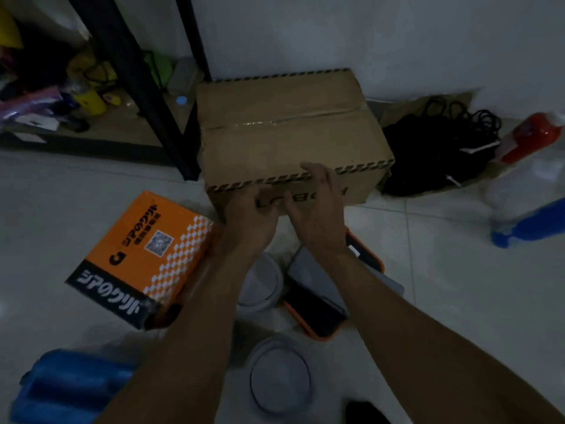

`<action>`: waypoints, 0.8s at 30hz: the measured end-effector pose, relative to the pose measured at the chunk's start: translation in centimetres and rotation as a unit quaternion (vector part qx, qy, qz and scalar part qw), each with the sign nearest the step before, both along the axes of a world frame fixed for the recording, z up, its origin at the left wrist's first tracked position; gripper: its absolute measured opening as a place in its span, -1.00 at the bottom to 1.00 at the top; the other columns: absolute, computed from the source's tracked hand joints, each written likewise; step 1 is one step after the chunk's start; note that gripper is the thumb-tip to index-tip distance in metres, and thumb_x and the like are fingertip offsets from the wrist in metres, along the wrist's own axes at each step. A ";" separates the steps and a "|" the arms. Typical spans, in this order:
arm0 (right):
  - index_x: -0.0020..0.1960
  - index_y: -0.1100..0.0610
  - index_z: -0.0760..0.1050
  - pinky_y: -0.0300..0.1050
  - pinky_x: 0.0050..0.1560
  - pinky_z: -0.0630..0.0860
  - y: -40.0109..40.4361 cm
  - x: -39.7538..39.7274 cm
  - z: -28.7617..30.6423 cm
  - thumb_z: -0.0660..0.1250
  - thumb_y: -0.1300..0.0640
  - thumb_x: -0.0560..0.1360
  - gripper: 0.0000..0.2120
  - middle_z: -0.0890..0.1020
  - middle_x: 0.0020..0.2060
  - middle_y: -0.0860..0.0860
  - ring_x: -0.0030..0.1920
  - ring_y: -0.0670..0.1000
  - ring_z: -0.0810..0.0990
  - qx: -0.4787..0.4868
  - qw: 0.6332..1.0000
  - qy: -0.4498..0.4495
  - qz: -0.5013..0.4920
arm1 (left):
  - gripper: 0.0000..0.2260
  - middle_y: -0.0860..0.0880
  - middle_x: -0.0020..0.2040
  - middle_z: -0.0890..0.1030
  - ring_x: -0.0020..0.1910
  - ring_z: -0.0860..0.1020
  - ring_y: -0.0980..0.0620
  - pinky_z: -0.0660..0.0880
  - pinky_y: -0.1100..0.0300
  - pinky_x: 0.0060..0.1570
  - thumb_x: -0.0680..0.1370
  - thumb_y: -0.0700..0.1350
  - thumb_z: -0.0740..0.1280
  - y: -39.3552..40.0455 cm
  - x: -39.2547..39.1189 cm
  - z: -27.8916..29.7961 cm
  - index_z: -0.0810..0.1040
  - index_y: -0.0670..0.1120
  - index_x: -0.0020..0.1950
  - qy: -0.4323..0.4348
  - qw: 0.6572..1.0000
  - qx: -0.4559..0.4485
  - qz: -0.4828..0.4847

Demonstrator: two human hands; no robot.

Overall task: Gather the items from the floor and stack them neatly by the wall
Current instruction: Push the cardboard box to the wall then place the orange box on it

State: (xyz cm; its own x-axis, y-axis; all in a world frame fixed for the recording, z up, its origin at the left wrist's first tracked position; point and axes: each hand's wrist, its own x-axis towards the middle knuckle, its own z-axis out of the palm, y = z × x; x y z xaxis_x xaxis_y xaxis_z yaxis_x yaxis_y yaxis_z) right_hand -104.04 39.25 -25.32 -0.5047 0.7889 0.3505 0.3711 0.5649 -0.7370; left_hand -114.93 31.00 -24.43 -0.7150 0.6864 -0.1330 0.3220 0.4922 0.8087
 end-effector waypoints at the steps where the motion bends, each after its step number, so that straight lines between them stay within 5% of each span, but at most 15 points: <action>1: 0.38 0.15 0.43 0.08 0.23 0.48 0.9 -0.6 -0.3 0.44 0.07 0.48 -0.50 0.48 0.29 0.10 0.29 0.10 0.49 0.033 0.999 -0.014 0.009 | -0.70 -0.03 0.12 0.64 0.11 0.57 -0.07 0.50 -0.04 0.16 0.47 0.02 0.27 0.6 -0.3 -0.4 0.64 -0.01 0.13 0.060 0.998 -0.008 -0.033; 5: 0.40 0.09 0.42 0.12 0.27 0.43 4.9 -1.9 -1.2 0.47 -0.04 0.38 -0.37 0.48 0.33 0.09 0.34 0.12 0.47 0.104 0.992 -0.069 0.003 | -0.46 -0.08 0.26 0.52 0.26 0.45 -0.18 0.45 -0.08 0.24 0.31 0.13 0.27 3.6 -3.0 -0.6 0.55 0.02 0.27 0.155 0.984 -0.041 -0.078; 11: 0.54 -0.01 0.23 0.25 0.47 0.16 7.3 -2.5 -2.2 0.39 -0.18 0.45 -0.26 0.26 0.53 0.10 0.51 0.16 0.23 0.126 0.955 -0.264 0.039 | -0.43 -0.08 0.34 0.36 0.33 0.30 -0.21 0.35 -0.06 0.23 0.42 0.19 0.39 5.2 -6.6 0.7 0.39 0.10 0.41 0.225 0.932 -0.232 -0.167; 15: 0.56 -0.05 0.16 0.28 0.50 0.06 8.1 -2.6 -2.0 0.30 -0.29 0.49 -0.26 0.18 0.58 0.07 0.56 0.12 0.13 0.122 0.928 -0.346 0.071 | -0.30 -0.07 0.35 0.40 0.29 0.37 -0.18 0.36 -0.15 0.26 0.29 0.27 0.30 4.9 -8.1 1.0 0.35 0.13 0.42 0.263 0.909 -0.247 -0.210; 24: 0.60 -0.12 0.12 0.23 0.53 0.02 7.7 -2.6 -2.5 0.13 -0.42 0.53 -0.27 0.14 0.61 0.00 0.59 0.07 0.07 0.140 0.922 -0.354 0.062 | -0.37 0.02 0.45 0.31 0.37 0.31 -0.10 0.40 -0.08 0.25 0.46 0.05 0.46 3.6 -9.9 0.2 0.30 0.15 0.49 0.302 0.900 -0.201 -0.242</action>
State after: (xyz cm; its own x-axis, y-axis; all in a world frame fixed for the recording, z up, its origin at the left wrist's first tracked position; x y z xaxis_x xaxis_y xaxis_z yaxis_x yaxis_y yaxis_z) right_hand -106.65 46.98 -27.84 -0.7658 0.6381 0.0796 0.6233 0.7670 -0.1525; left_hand -124.85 34.62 -24.26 -0.3711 0.9198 -0.1277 0.8981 0.3905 0.2024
